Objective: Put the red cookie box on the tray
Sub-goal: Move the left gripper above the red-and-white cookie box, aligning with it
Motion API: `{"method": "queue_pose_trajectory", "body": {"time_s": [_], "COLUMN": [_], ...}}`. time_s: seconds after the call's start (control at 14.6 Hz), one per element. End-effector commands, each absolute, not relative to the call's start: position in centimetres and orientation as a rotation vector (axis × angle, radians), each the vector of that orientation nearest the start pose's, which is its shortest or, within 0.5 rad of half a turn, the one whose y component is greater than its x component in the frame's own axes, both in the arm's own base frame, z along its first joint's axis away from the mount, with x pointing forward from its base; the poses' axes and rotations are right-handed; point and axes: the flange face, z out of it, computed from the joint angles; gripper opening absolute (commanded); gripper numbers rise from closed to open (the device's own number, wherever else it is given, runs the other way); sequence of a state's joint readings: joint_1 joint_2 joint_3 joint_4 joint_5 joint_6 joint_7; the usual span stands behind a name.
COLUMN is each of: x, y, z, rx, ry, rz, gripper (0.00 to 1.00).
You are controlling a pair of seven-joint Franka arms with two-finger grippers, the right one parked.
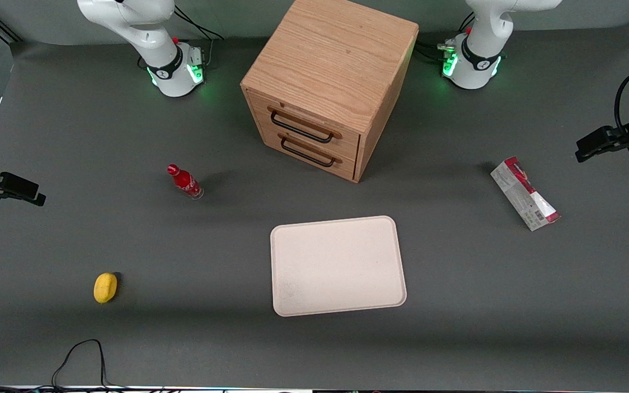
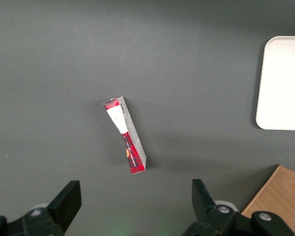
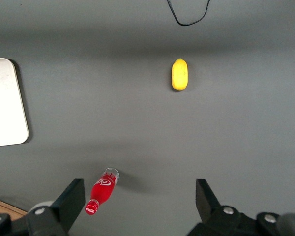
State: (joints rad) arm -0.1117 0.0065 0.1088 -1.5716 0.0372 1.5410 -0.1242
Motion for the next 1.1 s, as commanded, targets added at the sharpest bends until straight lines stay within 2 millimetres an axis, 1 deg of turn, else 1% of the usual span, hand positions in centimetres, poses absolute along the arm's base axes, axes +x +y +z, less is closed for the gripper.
{"method": "queue_pose_trajectory", "body": {"time_s": [0.0, 0.14, 0.21, 0.27, 0.48, 0.75, 0.89, 0.96, 1.03], "x": [55.6, 55.6, 55.6, 55.6, 55.6, 55.2, 54.8, 54.5, 54.1], "y": [0.2, 0.3, 0.3, 0.3, 0.6, 0.5, 0.7, 1.1, 2.7], "z": [62.5, 62.5, 62.2, 61.9, 61.9, 61.7, 61.8, 62.0, 62.4], "rx": [-3.082, -3.081, -3.08, -3.084, -3.083, -3.082, -3.078, -3.077, -3.075], "ry": [-0.182, -0.203, -0.215, -0.213, -0.199, -0.216, -0.227, -0.235, -0.264], "rz": [0.049, 0.049, 0.067, 0.089, 0.09, 0.139, 0.175, 0.192, 0.212], "gripper": [1.0, 1.0, 1.0, 1.0, 1.0, 1.0, 1.0, 1.0, 1.0]}}
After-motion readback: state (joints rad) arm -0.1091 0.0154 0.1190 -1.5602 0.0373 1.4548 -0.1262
